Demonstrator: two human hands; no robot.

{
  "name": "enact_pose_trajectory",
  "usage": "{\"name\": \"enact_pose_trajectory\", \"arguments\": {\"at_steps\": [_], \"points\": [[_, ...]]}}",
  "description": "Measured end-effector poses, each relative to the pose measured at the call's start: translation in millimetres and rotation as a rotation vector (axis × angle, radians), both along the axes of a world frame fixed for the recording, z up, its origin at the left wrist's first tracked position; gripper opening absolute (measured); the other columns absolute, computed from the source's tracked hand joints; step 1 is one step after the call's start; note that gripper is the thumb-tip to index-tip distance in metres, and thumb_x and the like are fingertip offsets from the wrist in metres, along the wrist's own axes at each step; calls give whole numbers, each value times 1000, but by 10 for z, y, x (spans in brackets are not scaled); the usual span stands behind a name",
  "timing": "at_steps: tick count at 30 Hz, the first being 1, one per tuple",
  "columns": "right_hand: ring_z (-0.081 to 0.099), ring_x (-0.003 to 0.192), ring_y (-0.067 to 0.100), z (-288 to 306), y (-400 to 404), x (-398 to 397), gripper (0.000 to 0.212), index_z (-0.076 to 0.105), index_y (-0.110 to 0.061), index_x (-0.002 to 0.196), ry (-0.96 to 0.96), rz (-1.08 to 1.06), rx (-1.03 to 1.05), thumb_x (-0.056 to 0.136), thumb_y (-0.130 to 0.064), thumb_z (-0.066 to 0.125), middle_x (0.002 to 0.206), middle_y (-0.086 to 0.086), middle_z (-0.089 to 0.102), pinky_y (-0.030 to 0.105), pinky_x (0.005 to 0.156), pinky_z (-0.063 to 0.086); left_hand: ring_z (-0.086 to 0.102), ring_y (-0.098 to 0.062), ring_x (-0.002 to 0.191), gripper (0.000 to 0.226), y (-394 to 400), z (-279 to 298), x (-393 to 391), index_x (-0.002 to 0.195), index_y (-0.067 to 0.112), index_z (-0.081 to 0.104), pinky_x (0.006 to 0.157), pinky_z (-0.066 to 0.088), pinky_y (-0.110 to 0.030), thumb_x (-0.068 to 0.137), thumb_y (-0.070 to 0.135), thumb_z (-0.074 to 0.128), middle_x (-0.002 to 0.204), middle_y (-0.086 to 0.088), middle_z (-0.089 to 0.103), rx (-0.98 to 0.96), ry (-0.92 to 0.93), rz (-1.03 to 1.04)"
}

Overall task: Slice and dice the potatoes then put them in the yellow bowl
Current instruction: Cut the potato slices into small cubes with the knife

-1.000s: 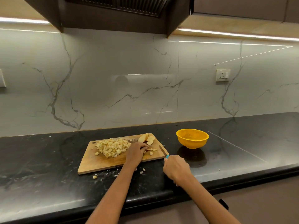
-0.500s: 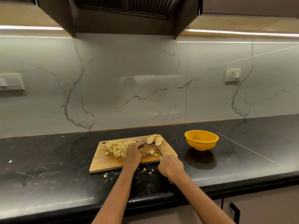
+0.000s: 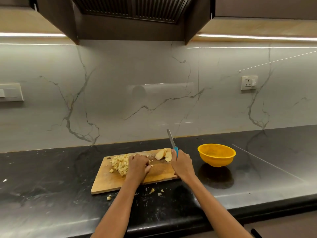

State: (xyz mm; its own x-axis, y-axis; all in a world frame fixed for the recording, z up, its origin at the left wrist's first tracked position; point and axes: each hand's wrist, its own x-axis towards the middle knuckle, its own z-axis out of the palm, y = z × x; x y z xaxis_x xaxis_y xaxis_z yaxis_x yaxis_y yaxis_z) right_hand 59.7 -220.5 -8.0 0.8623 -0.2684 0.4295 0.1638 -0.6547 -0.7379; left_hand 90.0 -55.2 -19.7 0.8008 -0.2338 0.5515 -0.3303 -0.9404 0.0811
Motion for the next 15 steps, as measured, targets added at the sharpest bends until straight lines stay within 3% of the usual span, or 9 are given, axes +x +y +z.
{"name": "enact_pose_trajectory", "arguments": {"at_steps": [5,10,15], "points": [[50,58,8,-48,68,216,30,52,-12,85,-156,19,180,100,-35,40,67,0,52,20,54,43,49,-12,106,17,-23,3,19,105,28,64,94,26,-33,94,26,52,105,10,63,-93,-92,188],[49,59,7,-43,-30,380,32,53,-19,80,-187,-75,118,93,-48,52,69,-3,54,14,52,34,51,-15,107,27,-101,38,181,116,25,62,97,26,-34,95,15,47,111,5,64,-154,-125,228],[44,56,7,-51,-128,646,42,55,-10,79,-170,-74,239,90,-51,54,64,-2,49,19,53,34,48,-10,108,20,-276,76,305,90,28,71,101,26,-39,83,45,63,100,10,67,-128,171,20]]}}
